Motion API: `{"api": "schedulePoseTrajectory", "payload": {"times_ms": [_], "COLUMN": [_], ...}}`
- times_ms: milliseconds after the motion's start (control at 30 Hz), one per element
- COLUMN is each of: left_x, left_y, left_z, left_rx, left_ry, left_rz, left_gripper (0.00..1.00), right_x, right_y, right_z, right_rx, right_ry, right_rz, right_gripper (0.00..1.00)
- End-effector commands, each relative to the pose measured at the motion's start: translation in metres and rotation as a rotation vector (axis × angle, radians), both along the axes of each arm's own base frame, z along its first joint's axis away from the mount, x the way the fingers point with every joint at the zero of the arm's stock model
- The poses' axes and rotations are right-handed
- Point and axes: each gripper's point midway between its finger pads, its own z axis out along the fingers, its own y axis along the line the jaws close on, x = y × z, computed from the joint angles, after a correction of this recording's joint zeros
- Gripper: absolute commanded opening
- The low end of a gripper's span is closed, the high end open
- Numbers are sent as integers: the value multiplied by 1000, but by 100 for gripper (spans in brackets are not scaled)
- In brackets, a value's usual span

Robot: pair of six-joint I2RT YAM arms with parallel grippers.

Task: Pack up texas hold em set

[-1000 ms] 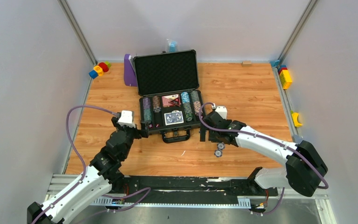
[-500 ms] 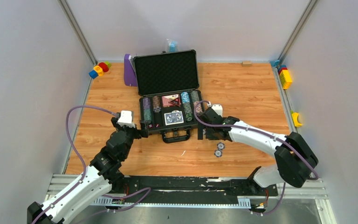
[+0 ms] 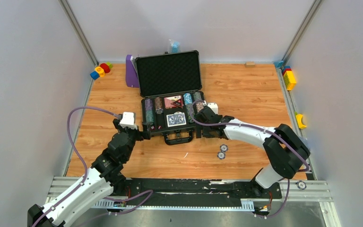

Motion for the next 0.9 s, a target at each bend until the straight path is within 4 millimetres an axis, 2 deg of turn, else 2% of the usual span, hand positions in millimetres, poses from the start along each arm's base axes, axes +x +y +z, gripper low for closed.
{"api": "schedulePoseTrajectory", "payload": {"times_ms": [0,167,467,633,867], "left_x": [2,2,2,2,2], "left_y": [-3,-3,-4,-4,-4], "left_z": [7,8,8,8,9], "left_rx": [-42,-42,-41,-42,-41], "left_ry": [-28,-30,-31,-31,-32], "left_rz": [-3,-3,-8,-9,-8], "left_gripper": [100,100,100,100,100], "right_x": [35,38,25,15,-3], "right_y": [18,18,6,-3,-26], "right_z": [11,-8,-21,-23,-10], "right_rx": [40,-7,1,-18,-70], "right_ry": [-142,-112,-64,-30,8], "right_rz": [27,39,14,-8,-63], "right_gripper": [80,72,56,50,48]}}
